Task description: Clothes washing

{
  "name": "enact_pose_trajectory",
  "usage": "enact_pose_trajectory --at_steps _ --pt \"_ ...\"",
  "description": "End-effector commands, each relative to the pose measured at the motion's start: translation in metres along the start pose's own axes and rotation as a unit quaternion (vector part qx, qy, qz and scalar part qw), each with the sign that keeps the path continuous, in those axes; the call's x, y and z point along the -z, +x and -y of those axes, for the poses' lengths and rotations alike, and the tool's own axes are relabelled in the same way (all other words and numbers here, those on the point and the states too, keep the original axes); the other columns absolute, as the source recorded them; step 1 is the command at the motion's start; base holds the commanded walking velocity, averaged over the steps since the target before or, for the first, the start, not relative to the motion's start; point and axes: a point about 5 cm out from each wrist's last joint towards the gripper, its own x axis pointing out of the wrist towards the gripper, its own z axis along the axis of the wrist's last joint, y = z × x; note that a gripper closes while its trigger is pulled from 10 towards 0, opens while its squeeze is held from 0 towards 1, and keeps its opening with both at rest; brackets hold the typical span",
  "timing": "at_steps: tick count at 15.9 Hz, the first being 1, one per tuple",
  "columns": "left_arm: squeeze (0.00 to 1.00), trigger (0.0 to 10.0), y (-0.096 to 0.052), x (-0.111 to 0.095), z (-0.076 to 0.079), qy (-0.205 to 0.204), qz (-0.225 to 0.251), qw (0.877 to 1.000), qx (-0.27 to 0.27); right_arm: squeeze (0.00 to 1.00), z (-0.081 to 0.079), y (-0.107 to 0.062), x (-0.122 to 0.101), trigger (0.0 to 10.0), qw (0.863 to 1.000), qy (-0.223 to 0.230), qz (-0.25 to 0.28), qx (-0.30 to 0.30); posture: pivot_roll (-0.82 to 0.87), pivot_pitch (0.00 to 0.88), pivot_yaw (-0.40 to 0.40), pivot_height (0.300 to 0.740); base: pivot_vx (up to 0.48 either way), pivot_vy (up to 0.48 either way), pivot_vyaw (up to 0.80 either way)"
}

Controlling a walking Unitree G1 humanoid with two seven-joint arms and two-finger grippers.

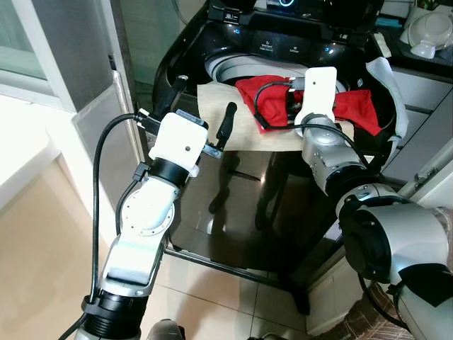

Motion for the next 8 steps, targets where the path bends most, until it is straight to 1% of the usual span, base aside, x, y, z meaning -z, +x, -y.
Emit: enact_pose_trajectory --at_steps 1,2,3,5,7,8 --pt "0.0 10.0 0.004 -0.003 0.004 -0.001 0.008 1.0 0.01 0.0 0.006 0.004 -0.018 10.0 0.999 0.014 0.028 0.01 0.11 0.011 -0.087 0.731 0.0 0.0 0.0" --pt "0.0 10.0 0.004 -0.003 0.005 -0.001 0.007 1.0 0.01 0.0 0.006 0.004 -0.019 10.0 0.999 0.032 0.029 0.006 0.11 0.01 -0.087 0.731 0.0 0.0 0.0" --pt "0.0 10.0 0.003 -0.002 0.005 0.001 0.005 1.0 0.009 0.0 0.002 0.003 -0.019 10.0 0.999 0.039 0.034 -0.008 0.11 0.008 -0.088 0.731 0.0 0.0 0.0" --pt "0.0 10.0 0.001 0.0 0.003 0.007 -0.002 1.0 0.005 0.0 -0.019 -0.003 -0.007 10.0 0.996 0.031 0.036 -0.081 0.11 0.005 -0.089 0.731 0.0 0.0 0.0" --pt "0.0 10.0 0.0 0.001 0.002 0.009 -0.004 1.0 0.001 0.0 -0.028 -0.008 0.004 10.0 0.991 0.039 0.033 -0.12 0.11 0.001 -0.087 0.731 0.0 0.0 0.0" --pt "0.0 10.0 0.001 0.002 0.002 0.008 -0.006 1.0 0.002 0.0 -0.036 -0.012 0.007 10.0 0.986 0.031 0.035 -0.159 0.1 0.0 -0.083 0.731 0.0 0.0 0.0"
